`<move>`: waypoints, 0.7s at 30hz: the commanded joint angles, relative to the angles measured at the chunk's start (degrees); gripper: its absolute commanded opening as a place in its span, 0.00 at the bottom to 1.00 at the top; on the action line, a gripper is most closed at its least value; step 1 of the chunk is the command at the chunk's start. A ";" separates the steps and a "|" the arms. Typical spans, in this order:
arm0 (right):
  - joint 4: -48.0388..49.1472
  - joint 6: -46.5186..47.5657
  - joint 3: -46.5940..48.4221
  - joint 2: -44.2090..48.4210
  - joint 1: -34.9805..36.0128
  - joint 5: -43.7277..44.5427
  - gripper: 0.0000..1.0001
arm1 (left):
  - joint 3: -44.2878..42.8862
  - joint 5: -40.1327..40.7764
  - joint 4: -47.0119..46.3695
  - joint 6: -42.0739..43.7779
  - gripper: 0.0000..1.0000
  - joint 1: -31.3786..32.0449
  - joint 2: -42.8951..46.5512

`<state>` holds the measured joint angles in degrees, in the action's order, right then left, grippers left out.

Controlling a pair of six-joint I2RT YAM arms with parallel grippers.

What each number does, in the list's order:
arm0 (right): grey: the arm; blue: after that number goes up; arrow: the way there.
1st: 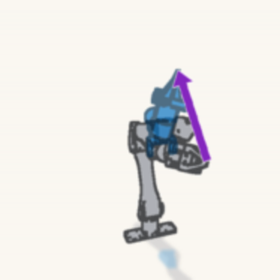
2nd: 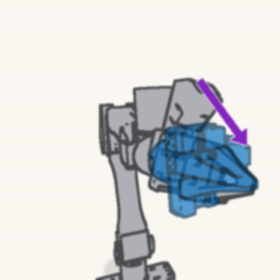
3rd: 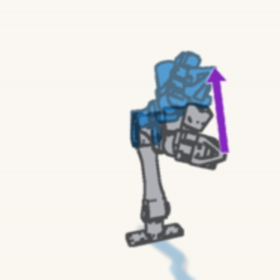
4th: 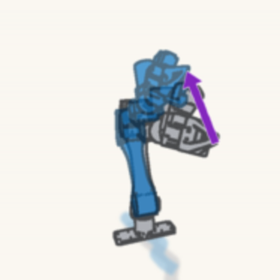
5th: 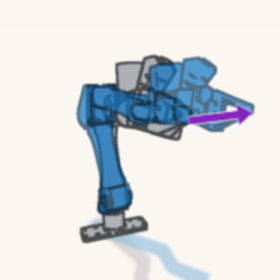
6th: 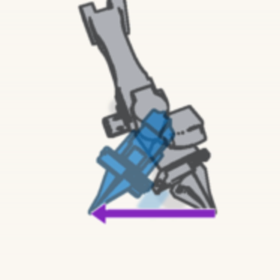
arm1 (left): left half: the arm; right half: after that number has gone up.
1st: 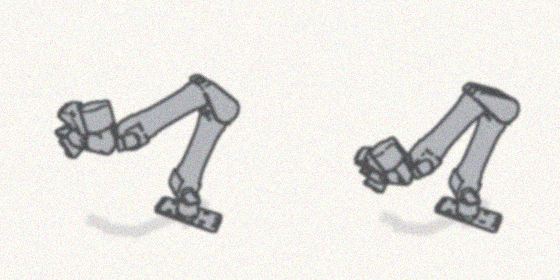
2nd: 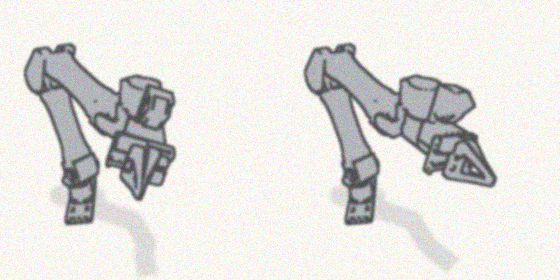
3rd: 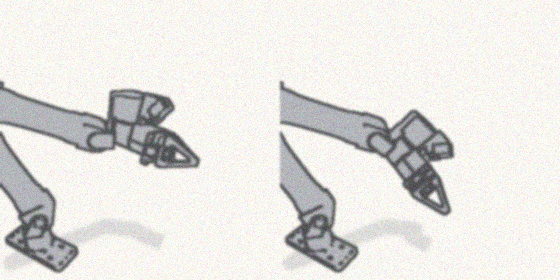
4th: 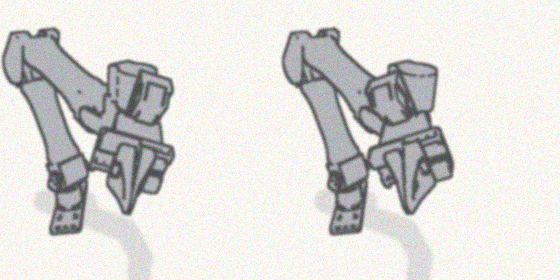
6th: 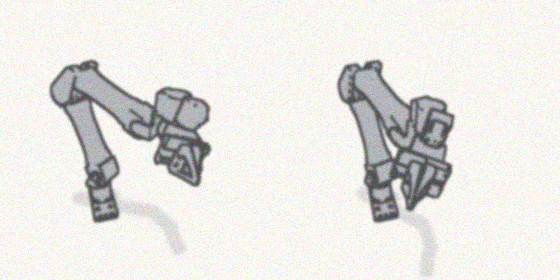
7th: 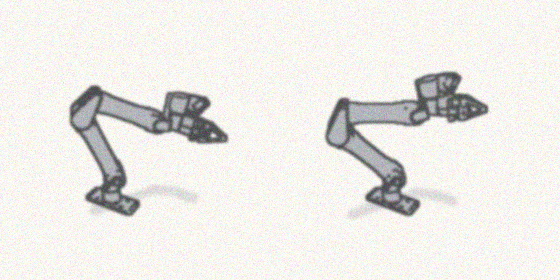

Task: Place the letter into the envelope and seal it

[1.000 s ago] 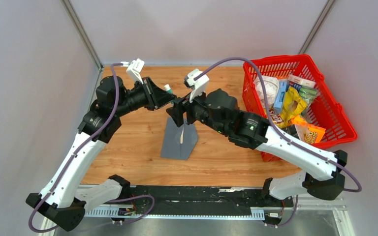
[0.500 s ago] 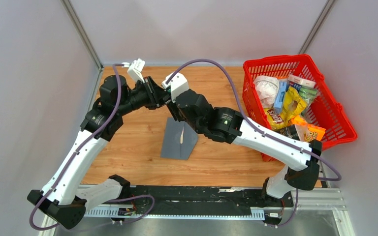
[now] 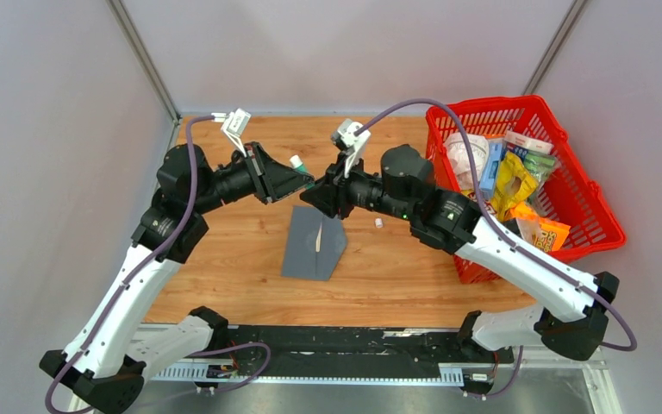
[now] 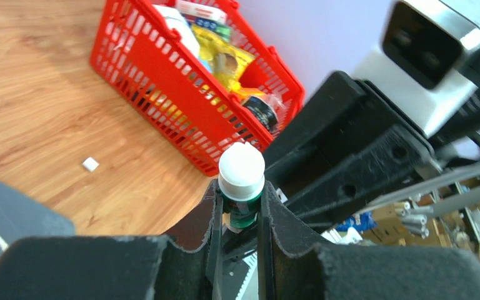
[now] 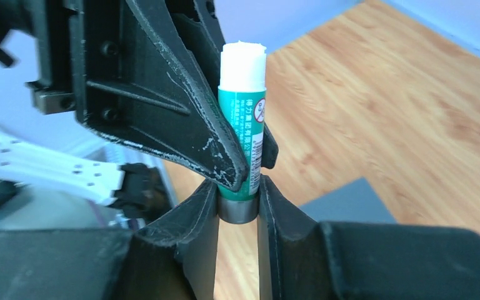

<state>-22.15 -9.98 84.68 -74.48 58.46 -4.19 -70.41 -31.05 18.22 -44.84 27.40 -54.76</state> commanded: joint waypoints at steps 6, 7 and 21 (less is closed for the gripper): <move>18.19 -15.68 -5.58 4.08 -3.96 -30.52 0.23 | 2.21 -5.60 -11.36 2.30 0.00 -1.03 2.64; 18.20 -15.86 -5.41 3.82 -3.88 -30.53 0.23 | 2.21 -5.17 -11.19 2.30 0.00 -1.03 2.64; 7.48 -9.62 0.74 0.30 -0.10 -21.40 0.28 | 2.30 -3.85 -11.63 1.60 0.00 -1.12 2.73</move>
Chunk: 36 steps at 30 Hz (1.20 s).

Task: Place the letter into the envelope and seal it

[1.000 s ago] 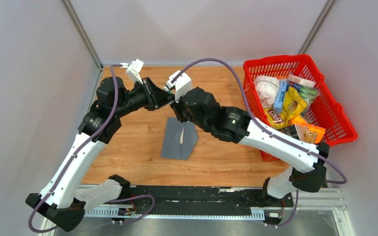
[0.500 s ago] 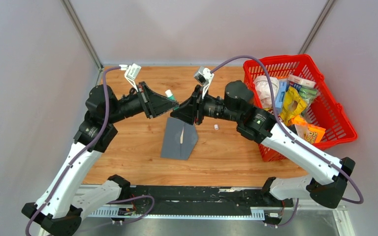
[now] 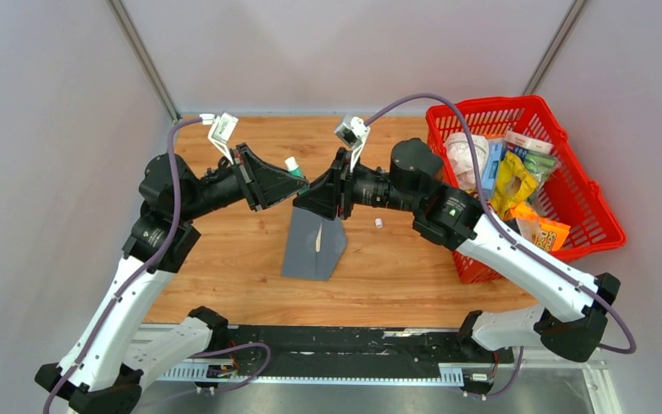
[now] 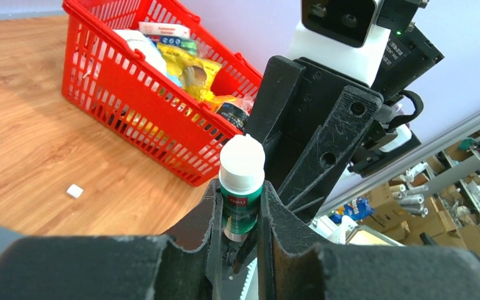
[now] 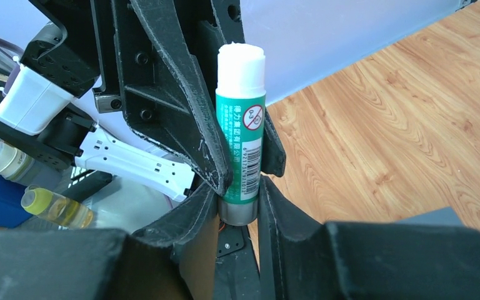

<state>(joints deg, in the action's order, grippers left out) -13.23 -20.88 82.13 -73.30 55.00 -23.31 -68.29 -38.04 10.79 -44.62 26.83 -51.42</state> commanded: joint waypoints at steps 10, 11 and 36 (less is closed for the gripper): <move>-10.66 5.23 6.29 -0.18 3.71 16.94 0.68 | -2.80 9.20 3.09 3.39 0.00 -0.46 -1.66; -12.50 6.02 6.90 -0.09 4.06 20.98 0.69 | -3.77 11.22 6.49 3.66 0.00 -0.55 -2.28; -18.93 20.53 21.84 -17.32 15.92 67.25 0.40 | -9.14 15.98 15.93 -1.26 0.00 -0.46 -8.61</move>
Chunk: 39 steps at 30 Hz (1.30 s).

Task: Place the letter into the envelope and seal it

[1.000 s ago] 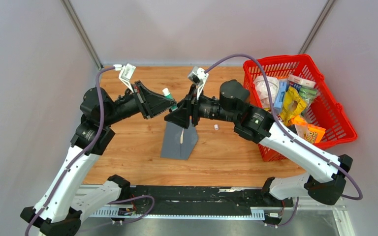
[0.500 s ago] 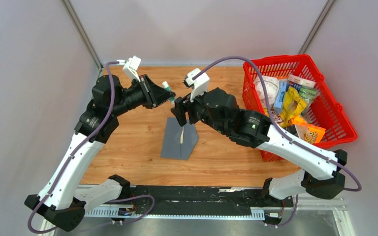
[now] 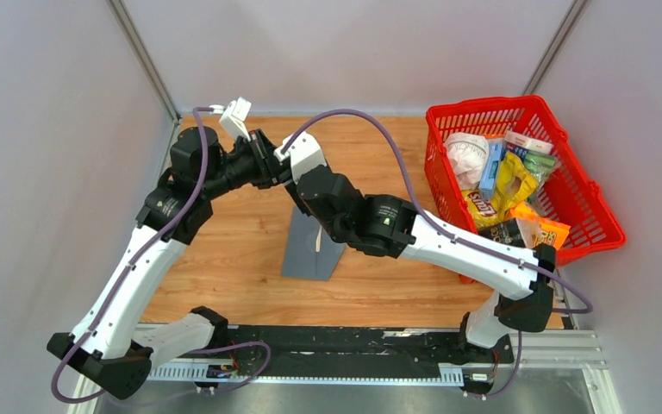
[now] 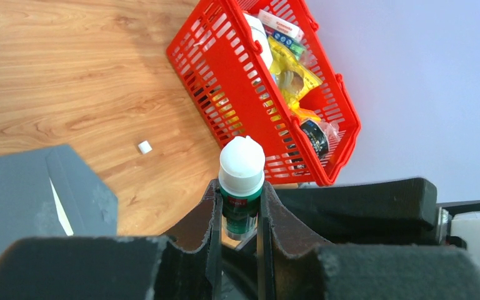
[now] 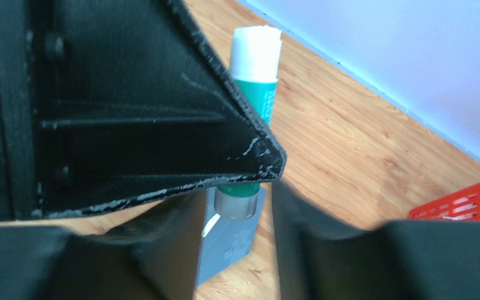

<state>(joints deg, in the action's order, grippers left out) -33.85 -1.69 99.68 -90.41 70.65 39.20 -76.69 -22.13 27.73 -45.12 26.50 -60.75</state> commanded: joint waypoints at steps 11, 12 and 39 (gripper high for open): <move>8.52 -4.36 -9.66 13.40 -6.13 -32.65 0.18 | 5.84 -10.28 -11.19 1.00 0.00 -0.22 4.58; 10.36 -5.50 -11.94 15.68 -7.10 -38.18 0.18 | 7.24 -11.00 -13.38 1.18 0.00 -0.14 5.20; 7.93 -7.54 -13.03 16.16 -4.48 -18.68 0.68 | 5.32 -7.85 -7.08 0.93 0.00 -0.13 4.69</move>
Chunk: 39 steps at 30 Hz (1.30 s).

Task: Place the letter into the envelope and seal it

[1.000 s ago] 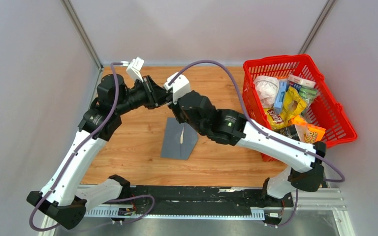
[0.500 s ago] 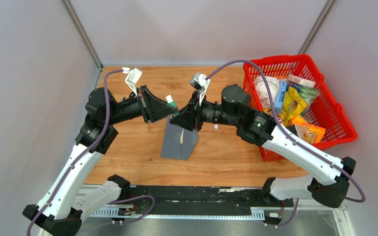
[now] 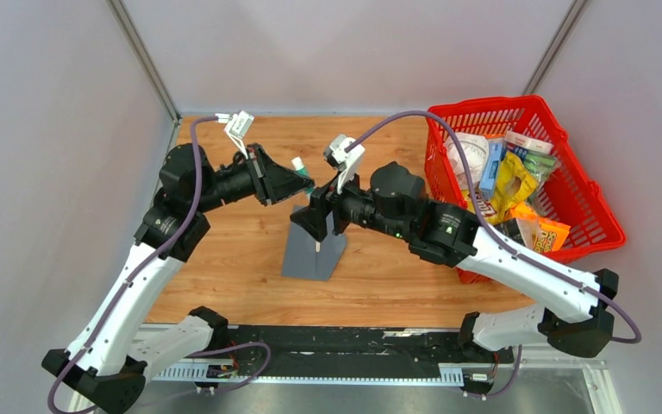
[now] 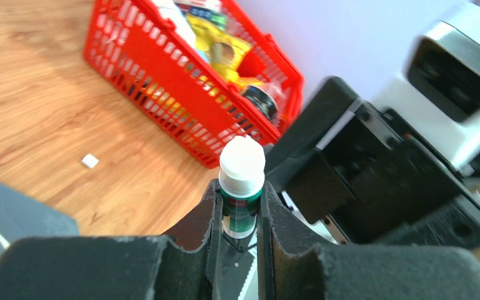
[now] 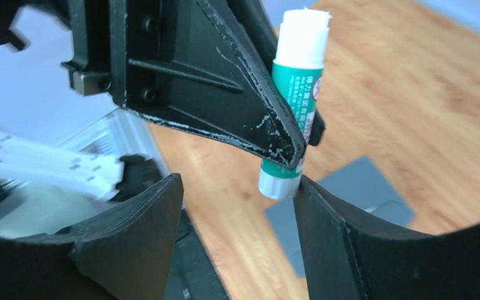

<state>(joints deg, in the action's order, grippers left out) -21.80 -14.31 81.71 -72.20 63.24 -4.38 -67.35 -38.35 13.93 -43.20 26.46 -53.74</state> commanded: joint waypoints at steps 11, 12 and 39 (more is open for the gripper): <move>-8.96 9.82 16.72 -13.31 6.54 46.74 0.60 | -6.74 11.10 8.92 -4.70 0.00 0.00 -5.68; -9.13 10.26 17.25 -13.92 6.72 46.83 0.58 | -6.83 11.19 8.83 -4.87 0.00 -0.09 -5.85; 24.26 -14.96 -6.83 2.16 -9.54 -34.46 0.18 | -0.24 -11.83 -12.43 3.83 0.00 0.00 -0.94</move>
<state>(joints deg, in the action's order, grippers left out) -8.95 -21.69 75.46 -70.72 53.15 -22.87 -68.47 -44.69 10.79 -41.56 26.41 -55.83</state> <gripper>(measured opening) 0.257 0.239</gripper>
